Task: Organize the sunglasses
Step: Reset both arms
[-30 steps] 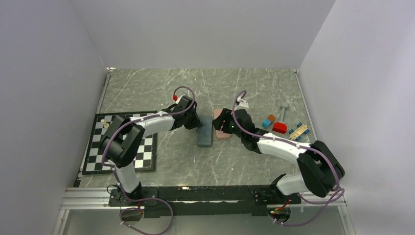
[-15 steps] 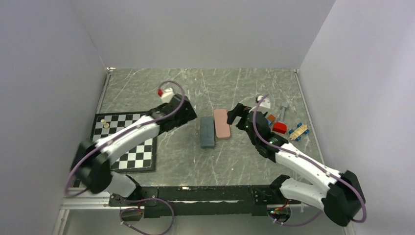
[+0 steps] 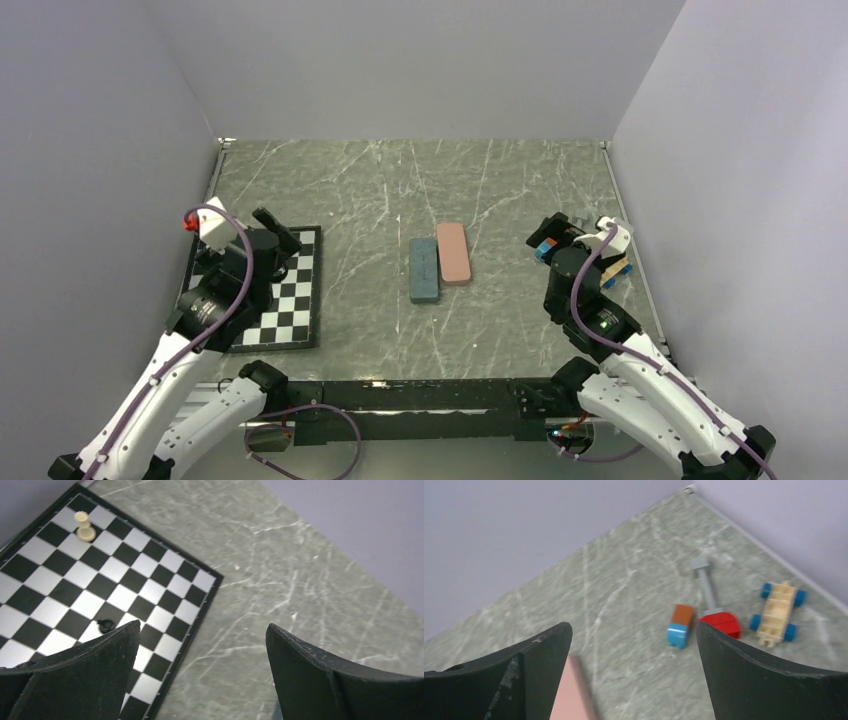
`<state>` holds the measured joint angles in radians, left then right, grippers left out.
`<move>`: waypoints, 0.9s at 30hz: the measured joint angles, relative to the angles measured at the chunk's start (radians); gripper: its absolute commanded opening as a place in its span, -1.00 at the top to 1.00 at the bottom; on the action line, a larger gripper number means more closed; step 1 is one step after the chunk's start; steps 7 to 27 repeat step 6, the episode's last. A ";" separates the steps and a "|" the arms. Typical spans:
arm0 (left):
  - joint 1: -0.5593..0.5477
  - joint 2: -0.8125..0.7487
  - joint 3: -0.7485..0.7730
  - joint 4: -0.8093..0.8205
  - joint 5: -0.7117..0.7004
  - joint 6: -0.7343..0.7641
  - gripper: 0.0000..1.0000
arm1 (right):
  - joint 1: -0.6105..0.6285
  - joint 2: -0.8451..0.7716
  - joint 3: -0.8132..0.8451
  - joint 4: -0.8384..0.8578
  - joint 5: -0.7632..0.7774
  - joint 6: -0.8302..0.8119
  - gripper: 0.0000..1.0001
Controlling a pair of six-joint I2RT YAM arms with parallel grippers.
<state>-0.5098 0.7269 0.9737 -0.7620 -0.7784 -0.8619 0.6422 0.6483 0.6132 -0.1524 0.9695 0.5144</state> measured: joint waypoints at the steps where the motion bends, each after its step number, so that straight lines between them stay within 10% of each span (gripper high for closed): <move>1: 0.000 -0.016 -0.019 -0.019 -0.010 -0.002 -0.99 | 0.000 -0.004 0.005 -0.019 0.033 -0.005 -0.99; 27: 0.000 -0.071 -0.061 -0.070 -0.041 -0.016 -0.99 | 0.000 0.011 0.040 -0.106 0.158 -0.004 -0.99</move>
